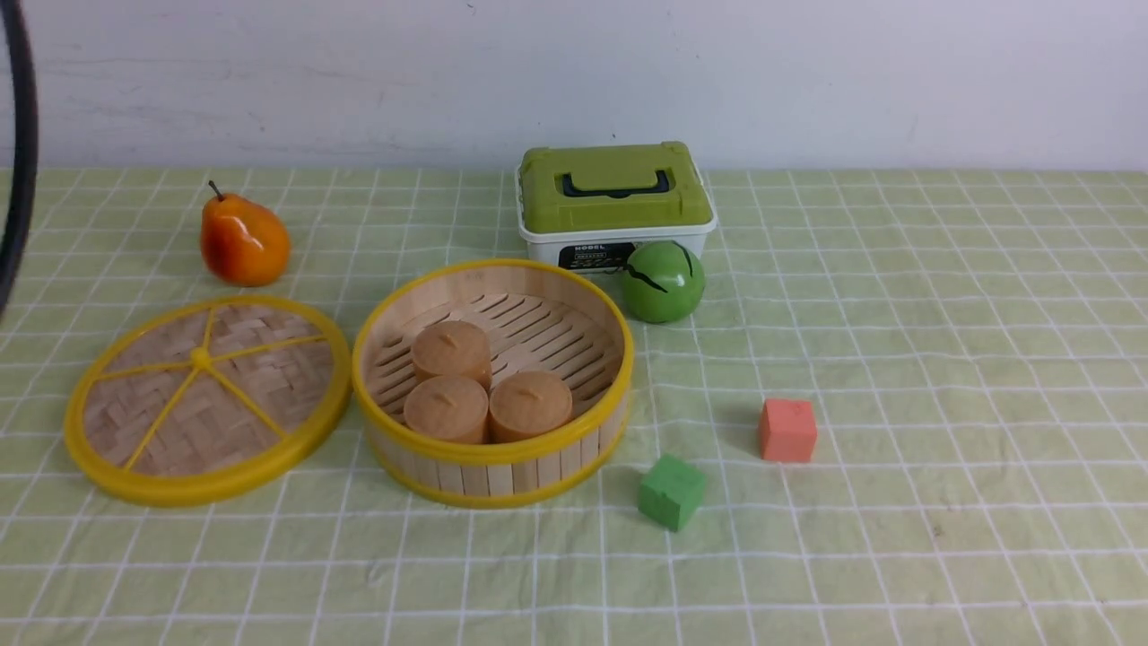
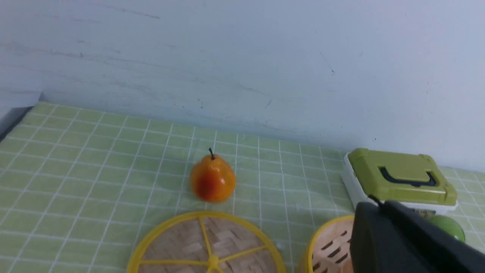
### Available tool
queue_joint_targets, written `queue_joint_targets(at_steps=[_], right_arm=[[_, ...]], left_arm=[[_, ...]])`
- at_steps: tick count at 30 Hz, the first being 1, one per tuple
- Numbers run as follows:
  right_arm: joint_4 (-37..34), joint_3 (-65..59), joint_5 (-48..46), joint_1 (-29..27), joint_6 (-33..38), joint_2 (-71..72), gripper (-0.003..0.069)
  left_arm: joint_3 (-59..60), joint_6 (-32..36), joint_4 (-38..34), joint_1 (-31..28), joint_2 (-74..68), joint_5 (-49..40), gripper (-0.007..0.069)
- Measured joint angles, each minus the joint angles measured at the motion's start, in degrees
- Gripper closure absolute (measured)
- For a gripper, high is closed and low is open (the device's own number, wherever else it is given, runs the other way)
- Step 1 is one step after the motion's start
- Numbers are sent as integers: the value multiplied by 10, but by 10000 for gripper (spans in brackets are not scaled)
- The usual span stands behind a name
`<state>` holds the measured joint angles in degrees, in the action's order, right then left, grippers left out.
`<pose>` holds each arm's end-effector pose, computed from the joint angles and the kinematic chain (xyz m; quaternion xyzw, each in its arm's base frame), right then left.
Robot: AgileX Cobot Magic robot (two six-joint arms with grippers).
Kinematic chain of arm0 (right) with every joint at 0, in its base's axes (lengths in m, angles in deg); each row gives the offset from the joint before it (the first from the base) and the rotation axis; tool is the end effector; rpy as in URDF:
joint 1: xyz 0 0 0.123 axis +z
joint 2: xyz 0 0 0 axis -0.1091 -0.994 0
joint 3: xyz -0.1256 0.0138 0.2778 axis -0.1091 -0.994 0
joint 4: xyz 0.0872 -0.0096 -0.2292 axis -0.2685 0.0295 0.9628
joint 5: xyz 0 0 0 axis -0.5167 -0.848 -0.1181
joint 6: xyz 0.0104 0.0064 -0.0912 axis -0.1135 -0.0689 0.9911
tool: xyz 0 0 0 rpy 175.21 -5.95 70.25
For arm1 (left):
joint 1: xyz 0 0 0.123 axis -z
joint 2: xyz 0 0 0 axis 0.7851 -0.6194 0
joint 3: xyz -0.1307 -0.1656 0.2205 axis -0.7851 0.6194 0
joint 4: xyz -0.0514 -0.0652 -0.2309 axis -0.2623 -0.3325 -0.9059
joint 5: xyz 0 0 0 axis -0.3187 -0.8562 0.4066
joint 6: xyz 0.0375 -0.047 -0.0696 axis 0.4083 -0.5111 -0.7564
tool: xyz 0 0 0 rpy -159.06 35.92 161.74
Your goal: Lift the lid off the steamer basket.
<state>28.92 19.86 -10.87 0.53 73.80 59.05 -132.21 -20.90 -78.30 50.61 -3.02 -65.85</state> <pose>0.0263 -0.0044 0.1727 0.0589 0.8013 -0.0278 0.5947 0.1229 -0.0006 0.4197 -0.0831 0.7619 -0.0784 0.6376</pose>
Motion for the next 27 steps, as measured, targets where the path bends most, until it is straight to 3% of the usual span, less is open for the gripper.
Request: queue_joint_targets(at_steps=[9, 19, 27], right_arm=[[0, 0, 0, 0, 0, 0, 418], [0, 0, 0, 0, 0, 0, 418], [0, 0, 0, 0, 0, 0, 418]], left_arm=[[258, 13, -7, 0, 175, 45, 637], [378, 13, -9, 0, 199, 38, 637], [432, 13, -5, 46, 235, 41, 637]])
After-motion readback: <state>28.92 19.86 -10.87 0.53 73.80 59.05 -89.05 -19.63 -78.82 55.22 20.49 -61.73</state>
